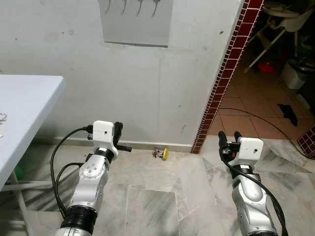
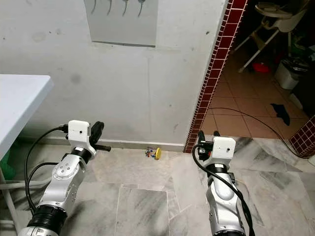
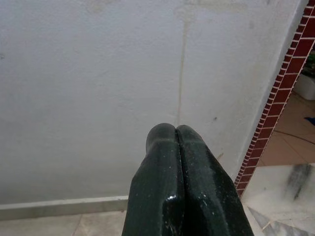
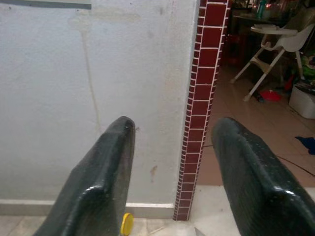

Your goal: Hang keys on a hook

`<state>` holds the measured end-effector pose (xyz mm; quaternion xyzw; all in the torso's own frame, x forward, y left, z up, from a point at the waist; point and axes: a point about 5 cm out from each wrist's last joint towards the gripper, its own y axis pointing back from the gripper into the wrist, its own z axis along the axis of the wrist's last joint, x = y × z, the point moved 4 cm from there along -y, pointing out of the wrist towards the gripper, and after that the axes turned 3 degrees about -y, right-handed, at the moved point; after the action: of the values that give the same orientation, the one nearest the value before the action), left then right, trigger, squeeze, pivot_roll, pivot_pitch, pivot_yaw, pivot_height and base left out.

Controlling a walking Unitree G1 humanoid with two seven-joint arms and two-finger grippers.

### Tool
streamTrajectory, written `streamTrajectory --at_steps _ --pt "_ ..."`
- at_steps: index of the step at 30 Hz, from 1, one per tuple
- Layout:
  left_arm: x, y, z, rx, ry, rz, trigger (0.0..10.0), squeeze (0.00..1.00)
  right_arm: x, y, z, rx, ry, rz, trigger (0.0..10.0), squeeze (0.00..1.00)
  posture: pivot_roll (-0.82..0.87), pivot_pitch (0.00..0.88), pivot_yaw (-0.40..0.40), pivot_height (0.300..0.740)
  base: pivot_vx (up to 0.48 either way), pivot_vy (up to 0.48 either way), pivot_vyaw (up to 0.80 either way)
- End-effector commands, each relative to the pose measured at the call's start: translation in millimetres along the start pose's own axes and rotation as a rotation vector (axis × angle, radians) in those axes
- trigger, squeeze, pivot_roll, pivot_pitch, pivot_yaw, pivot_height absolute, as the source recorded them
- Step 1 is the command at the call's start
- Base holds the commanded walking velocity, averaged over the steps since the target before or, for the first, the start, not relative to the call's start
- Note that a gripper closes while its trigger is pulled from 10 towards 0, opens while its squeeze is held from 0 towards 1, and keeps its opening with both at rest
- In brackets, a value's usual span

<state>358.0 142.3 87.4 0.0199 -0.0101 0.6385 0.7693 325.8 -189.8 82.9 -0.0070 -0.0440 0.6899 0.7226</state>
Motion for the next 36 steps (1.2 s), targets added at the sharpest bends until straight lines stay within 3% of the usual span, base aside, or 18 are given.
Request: streamTrajectory --at_steps 1,26,30,35,36 --pt "2.1 -0.8 0 0.002 -0.004 -0.005 10.0 0.0 -0.3 2.2 -6 0.022 -0.009 0.0 10.0 1.0 -0.04 0.0 0.003 0.74 0.0 0.0 0.0" --pt "9.8 -19.1 16 -0.036 -0.004 0.02 10.0 0.0 7.0 -20.0 10 -0.054 -0.059 0.039 10.0 1.0 -0.02 0.0 0.005 0.74 0.0 0.0 0.0" --pt "8.0 -19.5 15 -0.036 -0.001 0.018 10.0 0.0 4.4 -22.9 8 -0.041 -0.039 0.011 10.0 1.0 -0.01 0.0 0.015 0.74 0.0 0.0 0.0" --pt "-2.7 -19.3 15 -0.038 -0.004 -0.026 10.0 0.0 9.9 -20.8 9 -0.065 -0.097 0.016 10.0 1.0 0.0 0.0 0.04 0.74 0.0 0.0 0.0" --pt "-4.3 -19.1 15 -0.037 -0.008 -0.033 10.0 0.0 11.1 -20.0 8 -0.063 -0.103 0.018 10.0 0.0 0.01 0.0 0.043 0.74 0.0 0.0 0.0"
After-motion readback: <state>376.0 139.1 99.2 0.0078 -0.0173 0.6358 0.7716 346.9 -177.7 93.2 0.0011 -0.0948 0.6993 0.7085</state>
